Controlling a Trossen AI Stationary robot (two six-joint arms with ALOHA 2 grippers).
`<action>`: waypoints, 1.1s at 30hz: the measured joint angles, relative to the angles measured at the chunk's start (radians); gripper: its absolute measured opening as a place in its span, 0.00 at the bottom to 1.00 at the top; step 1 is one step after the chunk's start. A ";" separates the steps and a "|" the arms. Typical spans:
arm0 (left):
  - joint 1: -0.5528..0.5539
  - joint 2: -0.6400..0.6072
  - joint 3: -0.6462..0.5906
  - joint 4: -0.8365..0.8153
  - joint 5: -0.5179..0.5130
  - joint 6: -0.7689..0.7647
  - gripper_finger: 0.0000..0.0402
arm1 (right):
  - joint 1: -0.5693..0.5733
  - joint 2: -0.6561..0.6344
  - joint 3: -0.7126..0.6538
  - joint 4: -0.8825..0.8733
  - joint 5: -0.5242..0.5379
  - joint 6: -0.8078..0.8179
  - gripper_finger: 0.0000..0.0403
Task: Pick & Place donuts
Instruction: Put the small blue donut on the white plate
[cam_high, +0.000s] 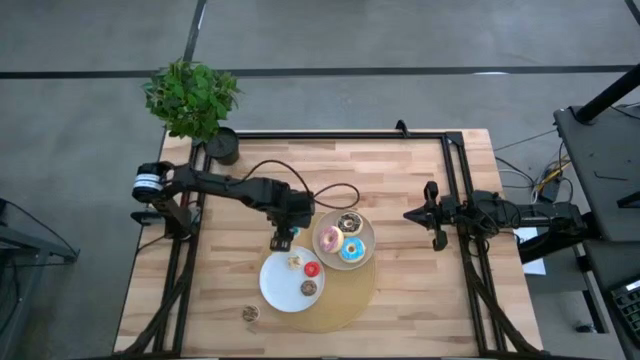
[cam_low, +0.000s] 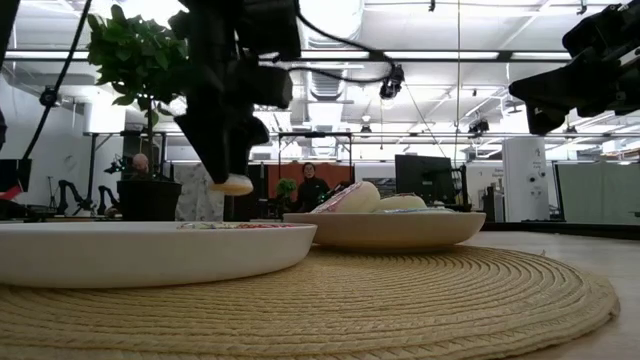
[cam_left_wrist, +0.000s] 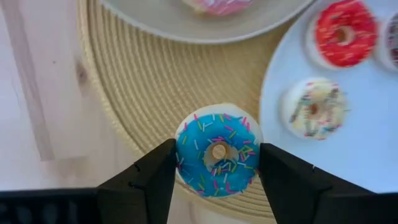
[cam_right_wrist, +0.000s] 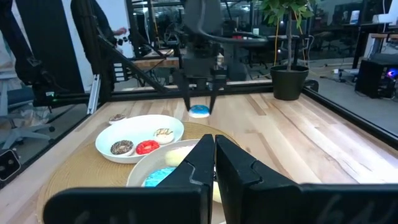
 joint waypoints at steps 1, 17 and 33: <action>-0.010 -0.010 0.000 0.000 0.000 -0.006 0.48 | 0.000 0.000 0.000 0.000 0.000 -0.002 0.02; -0.184 -0.086 0.000 -0.010 0.000 -0.044 0.48 | 0.000 0.000 0.000 0.000 0.000 0.001 0.02; -0.360 -0.089 0.000 -0.009 0.001 -0.064 0.48 | 0.000 0.000 0.000 0.000 0.000 0.002 0.02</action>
